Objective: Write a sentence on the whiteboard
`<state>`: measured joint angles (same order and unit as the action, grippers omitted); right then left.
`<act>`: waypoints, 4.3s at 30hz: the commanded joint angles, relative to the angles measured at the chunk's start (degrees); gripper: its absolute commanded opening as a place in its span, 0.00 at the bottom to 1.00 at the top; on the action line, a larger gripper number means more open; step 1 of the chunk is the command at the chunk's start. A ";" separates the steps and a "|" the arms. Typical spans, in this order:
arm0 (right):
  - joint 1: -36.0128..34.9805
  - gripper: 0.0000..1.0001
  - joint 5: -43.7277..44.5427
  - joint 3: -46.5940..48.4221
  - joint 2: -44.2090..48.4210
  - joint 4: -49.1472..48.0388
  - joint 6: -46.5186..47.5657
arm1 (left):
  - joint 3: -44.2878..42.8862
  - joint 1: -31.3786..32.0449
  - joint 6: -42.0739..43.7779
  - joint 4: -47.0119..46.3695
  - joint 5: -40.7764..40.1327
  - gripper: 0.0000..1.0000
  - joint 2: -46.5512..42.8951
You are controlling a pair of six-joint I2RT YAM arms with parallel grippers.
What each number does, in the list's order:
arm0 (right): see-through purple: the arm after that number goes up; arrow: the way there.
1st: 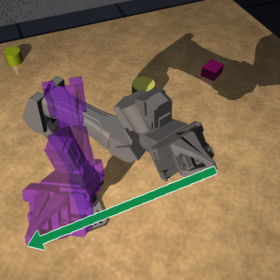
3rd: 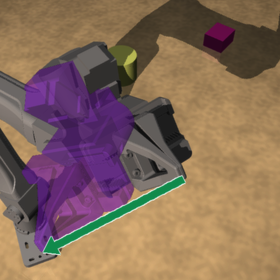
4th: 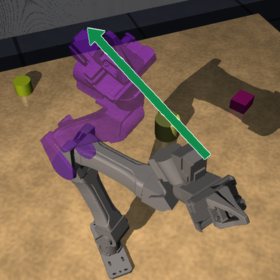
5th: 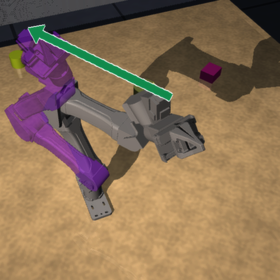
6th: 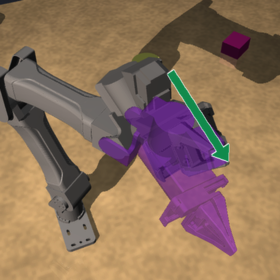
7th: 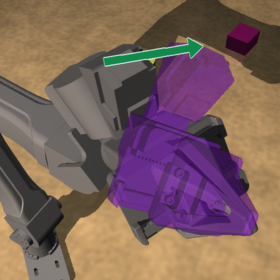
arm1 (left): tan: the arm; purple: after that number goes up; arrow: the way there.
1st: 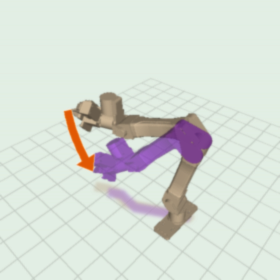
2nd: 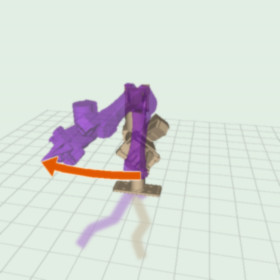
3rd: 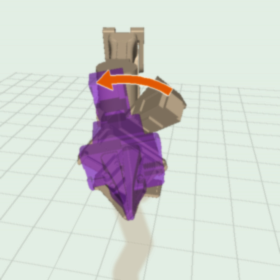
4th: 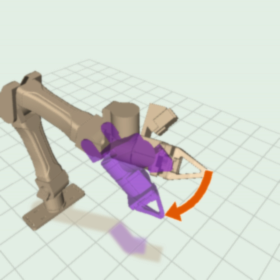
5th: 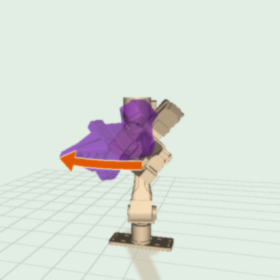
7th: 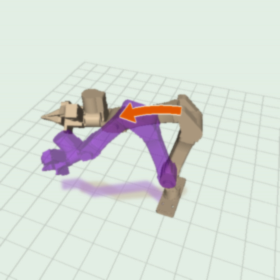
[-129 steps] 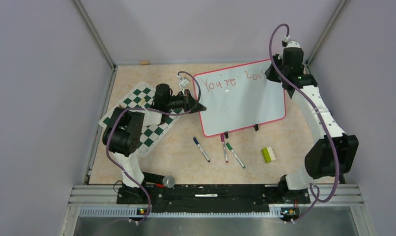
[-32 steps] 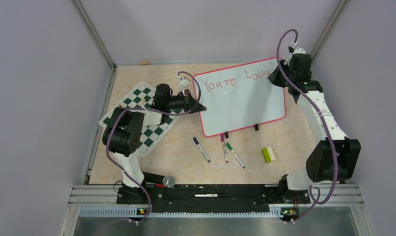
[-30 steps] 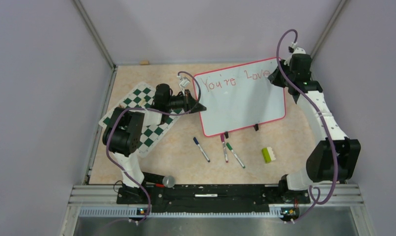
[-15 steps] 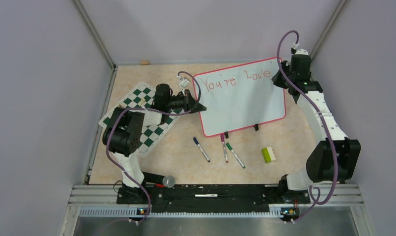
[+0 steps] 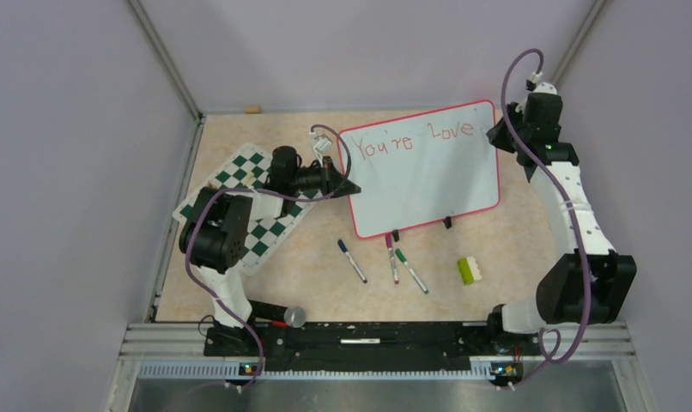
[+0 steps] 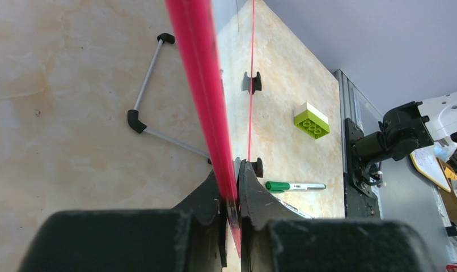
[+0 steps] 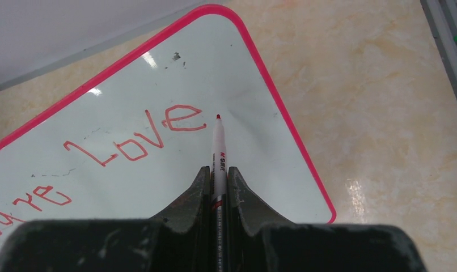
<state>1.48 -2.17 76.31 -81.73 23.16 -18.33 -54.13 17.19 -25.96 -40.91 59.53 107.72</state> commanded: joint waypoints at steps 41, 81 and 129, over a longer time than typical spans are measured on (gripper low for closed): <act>2.13 0.00 -5.14 6.68 -5.68 -2.72 -1.37 | 1.66 1.24 11.80 3.11 -2.49 0.00 1.19; 2.31 0.00 -1.45 10.51 -8.40 -1.92 -1.64 | 1.79 1.27 11.82 3.02 -2.66 0.00 1.14; -4.20 0.00 -6.76 -7.11 16.20 -5.12 -4.59 | 1.70 1.24 11.67 2.86 -2.38 0.00 1.25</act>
<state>1.63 -8.51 71.50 -68.31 20.45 -22.46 -54.13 17.26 -25.76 -40.88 59.48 107.70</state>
